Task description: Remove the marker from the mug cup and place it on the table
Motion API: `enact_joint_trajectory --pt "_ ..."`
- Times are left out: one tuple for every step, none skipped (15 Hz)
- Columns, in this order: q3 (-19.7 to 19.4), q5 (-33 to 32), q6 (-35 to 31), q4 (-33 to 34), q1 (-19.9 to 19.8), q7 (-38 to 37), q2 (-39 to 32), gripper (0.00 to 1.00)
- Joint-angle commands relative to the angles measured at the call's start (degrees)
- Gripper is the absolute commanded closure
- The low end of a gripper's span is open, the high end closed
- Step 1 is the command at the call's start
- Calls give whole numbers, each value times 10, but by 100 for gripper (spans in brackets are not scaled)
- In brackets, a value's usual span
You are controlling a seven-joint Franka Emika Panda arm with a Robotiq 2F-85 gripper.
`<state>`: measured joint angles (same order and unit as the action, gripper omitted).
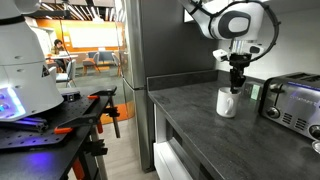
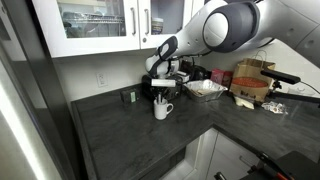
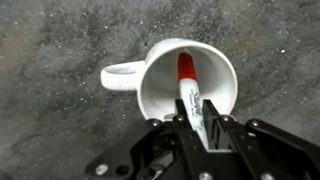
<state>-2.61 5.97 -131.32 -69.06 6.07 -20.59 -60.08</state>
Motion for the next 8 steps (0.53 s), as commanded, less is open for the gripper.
enact_joint_trajectory --pt "-2 8 -2 -56 -6 -13 50 94" --pt "0 12 -14 -72 -10 -12 64 94" --pt "1 14 -20 -85 -13 -10 75 94" --pt "0 15 -32 -99 -16 -9 88 94" --pt "-1 15 -33 -110 -19 -7 102 94" --pt "0 16 -34 -121 -23 -5 117 94" --pt "1 18 -36 -133 -25 -5 134 94" --pt "4 21 -38 -147 -28 -2 151 94"
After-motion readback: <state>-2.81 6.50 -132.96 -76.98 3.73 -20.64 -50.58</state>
